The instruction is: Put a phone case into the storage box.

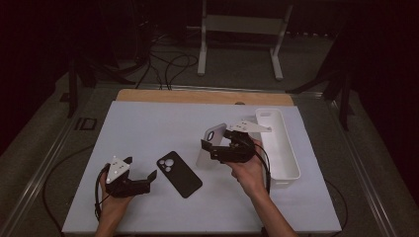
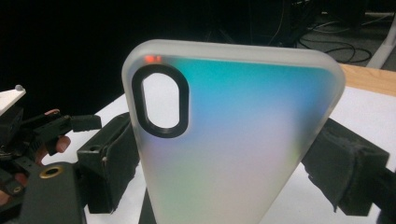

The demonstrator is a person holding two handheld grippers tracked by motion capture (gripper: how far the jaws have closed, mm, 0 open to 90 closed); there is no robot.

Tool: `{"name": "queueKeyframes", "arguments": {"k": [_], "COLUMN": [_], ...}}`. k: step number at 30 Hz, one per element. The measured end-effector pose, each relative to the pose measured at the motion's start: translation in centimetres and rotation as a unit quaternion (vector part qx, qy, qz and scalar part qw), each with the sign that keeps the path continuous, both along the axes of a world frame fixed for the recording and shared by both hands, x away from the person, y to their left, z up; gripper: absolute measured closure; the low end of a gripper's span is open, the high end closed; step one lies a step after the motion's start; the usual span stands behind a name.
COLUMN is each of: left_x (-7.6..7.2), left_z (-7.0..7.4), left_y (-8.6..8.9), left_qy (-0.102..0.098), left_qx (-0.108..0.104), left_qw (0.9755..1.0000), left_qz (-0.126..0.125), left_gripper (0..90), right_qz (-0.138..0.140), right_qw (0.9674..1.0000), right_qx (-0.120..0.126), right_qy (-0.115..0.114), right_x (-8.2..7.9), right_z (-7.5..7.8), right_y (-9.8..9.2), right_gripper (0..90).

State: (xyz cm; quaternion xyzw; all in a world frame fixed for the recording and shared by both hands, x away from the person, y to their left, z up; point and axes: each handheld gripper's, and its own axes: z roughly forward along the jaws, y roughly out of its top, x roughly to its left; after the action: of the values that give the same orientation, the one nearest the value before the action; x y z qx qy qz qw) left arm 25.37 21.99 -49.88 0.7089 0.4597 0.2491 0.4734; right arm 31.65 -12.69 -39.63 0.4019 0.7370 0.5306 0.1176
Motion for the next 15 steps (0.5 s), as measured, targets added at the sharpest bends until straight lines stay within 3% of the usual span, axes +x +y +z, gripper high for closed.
{"name": "queueKeyframes", "arguments": {"k": [8,15], "left_x": [-0.1,-0.2], "left_z": [0.0,0.0], "left_y": [0.9,0.8], "left_qy": [-0.03,-0.038], "left_qx": [-0.003,0.003], "left_qw": [0.9986,0.9983], "left_qz": [0.042,0.045], "left_gripper": [0.2,0.2], "right_qz": [-0.004,-0.021], "right_qw": [0.9998,0.9992], "right_qx": [-0.016,-0.022], "right_qy": [-0.015,-0.027], "right_x": [0.8,1.6], "right_z": [0.7,1.6], "right_y": [-0.1,-0.9], "right_gripper": [16.3,16.3]}}
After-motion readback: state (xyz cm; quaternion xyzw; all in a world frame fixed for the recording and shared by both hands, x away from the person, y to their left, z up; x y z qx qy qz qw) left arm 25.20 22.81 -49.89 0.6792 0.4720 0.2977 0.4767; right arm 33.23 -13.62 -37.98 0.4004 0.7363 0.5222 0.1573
